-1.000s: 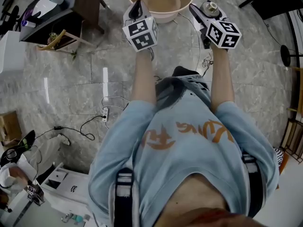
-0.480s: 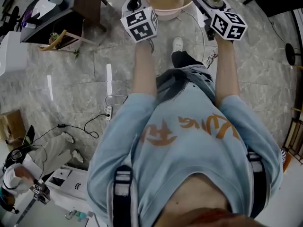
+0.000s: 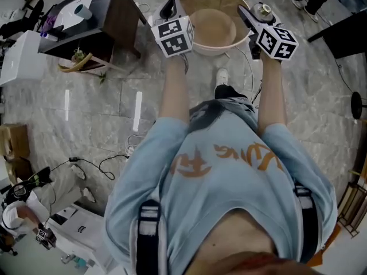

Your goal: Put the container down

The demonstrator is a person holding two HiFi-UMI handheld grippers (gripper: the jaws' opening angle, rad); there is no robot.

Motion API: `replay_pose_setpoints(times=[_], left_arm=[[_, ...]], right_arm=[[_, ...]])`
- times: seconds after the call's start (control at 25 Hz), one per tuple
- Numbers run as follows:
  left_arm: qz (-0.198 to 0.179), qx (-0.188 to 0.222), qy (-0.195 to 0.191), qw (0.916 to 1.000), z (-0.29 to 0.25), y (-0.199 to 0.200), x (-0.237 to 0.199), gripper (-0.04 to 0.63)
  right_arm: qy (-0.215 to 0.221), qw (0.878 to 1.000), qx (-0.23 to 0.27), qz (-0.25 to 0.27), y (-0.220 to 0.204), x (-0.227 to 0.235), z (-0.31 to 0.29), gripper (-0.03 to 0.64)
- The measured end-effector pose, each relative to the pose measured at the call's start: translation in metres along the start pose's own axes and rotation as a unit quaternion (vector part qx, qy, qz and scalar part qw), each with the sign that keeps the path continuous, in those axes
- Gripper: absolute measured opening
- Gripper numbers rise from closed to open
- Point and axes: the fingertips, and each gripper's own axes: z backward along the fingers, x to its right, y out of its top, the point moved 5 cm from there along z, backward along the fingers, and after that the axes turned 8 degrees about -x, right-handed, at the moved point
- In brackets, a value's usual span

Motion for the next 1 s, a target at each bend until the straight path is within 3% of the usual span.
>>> replay_pose_setpoints(times=[0.24,0.6,1.0], left_arm=[[-0.017,-0.005,0.005,0.9998,-0.091,0.026,0.026,0.032],[-0.018,-0.040,0.012,0.9989,-0.218,0.026,0.069,0.032],[-0.047,-0.095,0.002,0.9943,-0.293,0.005,0.075,0.031]], right_arm=[[0.009,1.000,0.000,-0.002,0.035,0.073,-0.065,0.360],[-0.001,0.999,-0.024,-0.023,0.045,0.199,-0.132,0.359],[0.008,0.997,-0.047,-0.056,0.016,0.251,-0.192,0.359]])
